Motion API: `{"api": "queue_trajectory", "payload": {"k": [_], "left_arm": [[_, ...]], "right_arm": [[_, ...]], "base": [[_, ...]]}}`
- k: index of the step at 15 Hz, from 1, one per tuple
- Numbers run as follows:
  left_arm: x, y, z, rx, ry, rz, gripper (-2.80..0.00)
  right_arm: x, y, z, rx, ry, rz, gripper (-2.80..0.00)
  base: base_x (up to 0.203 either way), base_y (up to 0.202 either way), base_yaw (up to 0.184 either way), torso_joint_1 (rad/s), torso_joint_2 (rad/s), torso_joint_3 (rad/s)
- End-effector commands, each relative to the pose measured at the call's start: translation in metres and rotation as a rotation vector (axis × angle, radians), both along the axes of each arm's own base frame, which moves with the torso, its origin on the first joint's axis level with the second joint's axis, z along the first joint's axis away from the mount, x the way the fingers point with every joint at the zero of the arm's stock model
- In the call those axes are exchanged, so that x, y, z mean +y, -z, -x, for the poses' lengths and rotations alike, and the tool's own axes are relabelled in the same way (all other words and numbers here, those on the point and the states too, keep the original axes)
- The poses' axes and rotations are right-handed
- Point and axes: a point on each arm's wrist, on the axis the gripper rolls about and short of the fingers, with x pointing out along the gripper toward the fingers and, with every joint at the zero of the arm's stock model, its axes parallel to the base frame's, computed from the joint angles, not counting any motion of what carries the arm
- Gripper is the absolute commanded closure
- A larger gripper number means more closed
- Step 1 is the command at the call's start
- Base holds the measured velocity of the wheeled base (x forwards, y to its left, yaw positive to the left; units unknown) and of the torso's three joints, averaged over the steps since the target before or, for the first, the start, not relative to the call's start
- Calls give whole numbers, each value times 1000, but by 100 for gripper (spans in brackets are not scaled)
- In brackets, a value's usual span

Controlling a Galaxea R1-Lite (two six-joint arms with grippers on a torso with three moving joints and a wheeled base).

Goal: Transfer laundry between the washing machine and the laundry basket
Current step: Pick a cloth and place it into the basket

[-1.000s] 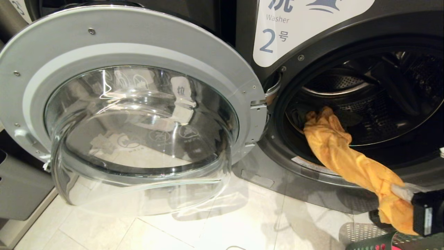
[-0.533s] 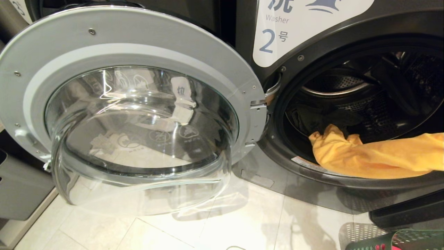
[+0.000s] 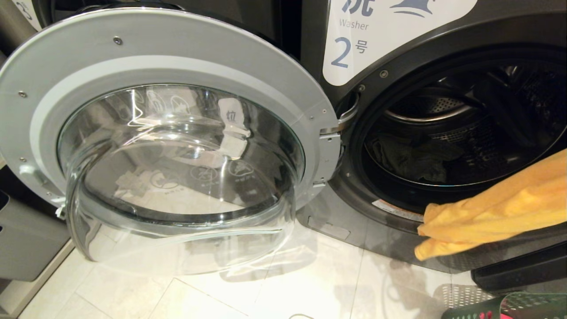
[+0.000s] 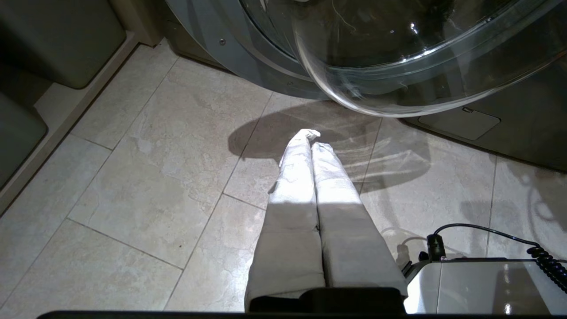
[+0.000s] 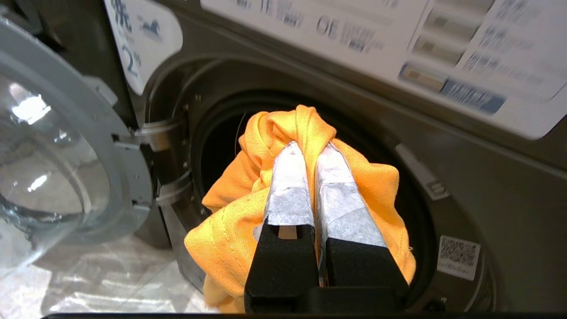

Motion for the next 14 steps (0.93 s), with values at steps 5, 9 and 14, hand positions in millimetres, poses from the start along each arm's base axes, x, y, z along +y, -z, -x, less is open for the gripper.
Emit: {"api": "queue_trajectory", "payload": {"k": [5,9,14], "left_arm": [[0,0,0,0,1,0,0],[0,0,0,0,1,0,0],[0,0,0,0,1,0,0]], "right_arm": [[8,-56,-12,4,-20,-51,0],[7,-55,-11,54,-17,-28,0],[7,-58,-9,44,-9,-30,0]], "base": [[0,0,0,0,0,0],[0,0,0,0,0,0],[0,0,0,0,0,0]]}}
